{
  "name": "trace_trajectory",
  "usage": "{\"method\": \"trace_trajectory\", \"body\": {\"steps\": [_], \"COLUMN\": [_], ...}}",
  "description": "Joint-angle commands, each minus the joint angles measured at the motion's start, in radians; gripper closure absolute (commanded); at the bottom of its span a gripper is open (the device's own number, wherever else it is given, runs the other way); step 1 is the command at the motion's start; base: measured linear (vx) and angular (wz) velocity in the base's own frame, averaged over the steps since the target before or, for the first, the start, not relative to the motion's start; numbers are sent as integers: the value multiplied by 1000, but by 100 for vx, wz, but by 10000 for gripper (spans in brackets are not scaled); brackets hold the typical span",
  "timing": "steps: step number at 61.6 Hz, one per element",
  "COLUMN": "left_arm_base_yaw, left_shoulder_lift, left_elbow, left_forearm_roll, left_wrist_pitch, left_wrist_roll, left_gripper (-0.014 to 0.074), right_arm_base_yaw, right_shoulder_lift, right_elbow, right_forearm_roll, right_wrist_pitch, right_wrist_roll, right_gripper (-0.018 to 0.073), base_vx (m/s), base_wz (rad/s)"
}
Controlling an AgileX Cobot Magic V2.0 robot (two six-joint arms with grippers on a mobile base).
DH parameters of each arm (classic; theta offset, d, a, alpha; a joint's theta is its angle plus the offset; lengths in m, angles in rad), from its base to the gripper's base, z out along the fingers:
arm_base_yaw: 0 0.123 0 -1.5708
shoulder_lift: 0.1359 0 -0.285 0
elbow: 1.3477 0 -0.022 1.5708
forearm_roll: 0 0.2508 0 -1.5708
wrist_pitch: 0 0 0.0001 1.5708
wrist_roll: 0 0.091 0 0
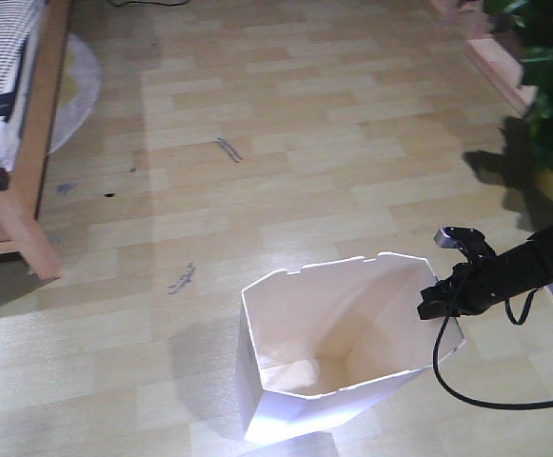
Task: Move trash bin to bedside with robot
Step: 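Drive the base toward the bed while the right gripper holds the bin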
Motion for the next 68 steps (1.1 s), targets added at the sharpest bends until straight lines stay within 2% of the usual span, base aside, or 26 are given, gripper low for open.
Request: {"method": "trace_trajectory", "body": {"steps": [1,25,68], "left_arm_base_yaw": [0,0,0], "left_shoulder_lift": [-20,-20,-20], "left_elbow": [18,18,18], "left_forearm_roll": [0,0,0], "left_wrist_pitch": [-69,-69,-69], "left_wrist_roll": [-5,-5,-5], "left_gripper": [603,603,603], "right_arm_base_yaw": [-5,-5,-5], "right_shoulder_lift": [-81,-81,-81], "right_elbow": [-15,-15,-15], "right_forearm_roll": [73,73,73], "right_wrist_pitch": [189,189,189], "right_wrist_roll": [9,9,9], "right_gripper": [562,562,562], "base_vx": [21,26,38], "base_wz": [54,28,0]}}
